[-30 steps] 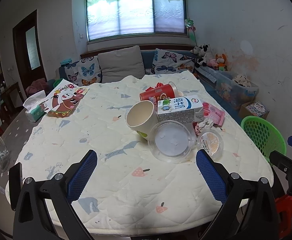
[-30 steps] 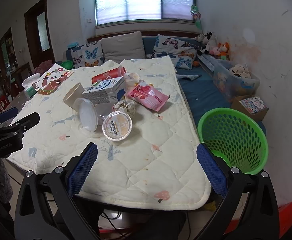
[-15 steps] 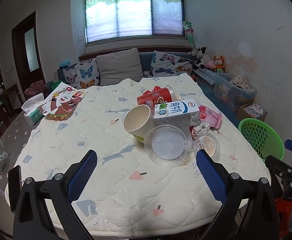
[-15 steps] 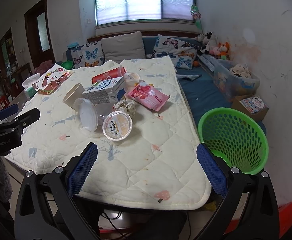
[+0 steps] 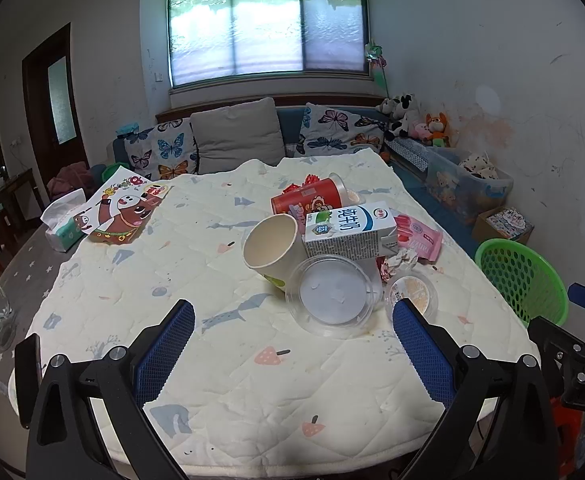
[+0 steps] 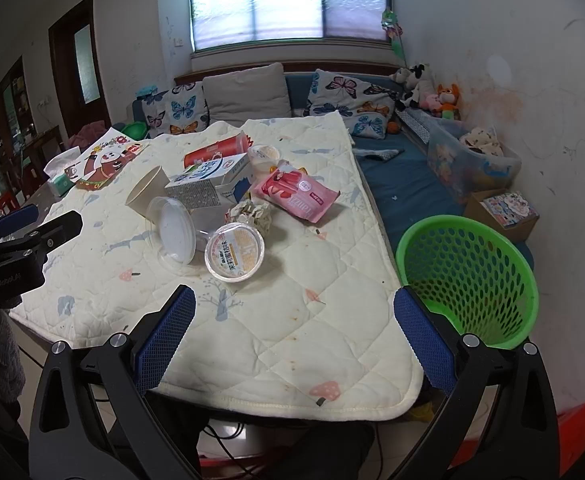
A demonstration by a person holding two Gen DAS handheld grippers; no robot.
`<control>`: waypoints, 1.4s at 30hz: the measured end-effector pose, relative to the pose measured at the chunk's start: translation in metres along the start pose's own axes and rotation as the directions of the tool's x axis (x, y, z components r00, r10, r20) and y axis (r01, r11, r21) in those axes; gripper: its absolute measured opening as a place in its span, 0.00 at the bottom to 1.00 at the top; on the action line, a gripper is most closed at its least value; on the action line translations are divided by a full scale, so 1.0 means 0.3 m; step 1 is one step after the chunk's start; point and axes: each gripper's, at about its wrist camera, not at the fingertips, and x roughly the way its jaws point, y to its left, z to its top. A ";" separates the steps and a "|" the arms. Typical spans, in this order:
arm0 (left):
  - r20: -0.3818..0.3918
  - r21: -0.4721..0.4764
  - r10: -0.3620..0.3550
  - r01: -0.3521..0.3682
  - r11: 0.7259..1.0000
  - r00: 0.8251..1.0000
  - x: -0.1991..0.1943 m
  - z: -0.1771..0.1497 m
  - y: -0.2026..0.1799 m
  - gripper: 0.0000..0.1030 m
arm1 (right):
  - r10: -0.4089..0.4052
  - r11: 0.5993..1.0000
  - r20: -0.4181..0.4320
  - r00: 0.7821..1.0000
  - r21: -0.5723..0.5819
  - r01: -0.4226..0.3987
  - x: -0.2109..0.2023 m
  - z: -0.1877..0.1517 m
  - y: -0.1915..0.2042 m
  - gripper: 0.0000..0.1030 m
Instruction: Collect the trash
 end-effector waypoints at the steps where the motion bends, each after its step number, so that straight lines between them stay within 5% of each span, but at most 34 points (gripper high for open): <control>1: 0.000 0.000 0.000 0.000 1.000 1.000 0.001 0.002 0.000 0.93 | -0.001 1.000 0.000 1.000 0.001 0.001 0.001 0.000 -0.001 0.96; 42: -0.002 -0.015 0.024 -0.024 1.000 1.000 0.038 0.039 0.041 0.93 | 0.032 0.999 -0.004 0.999 -0.001 -0.032 0.046 0.015 -0.006 0.96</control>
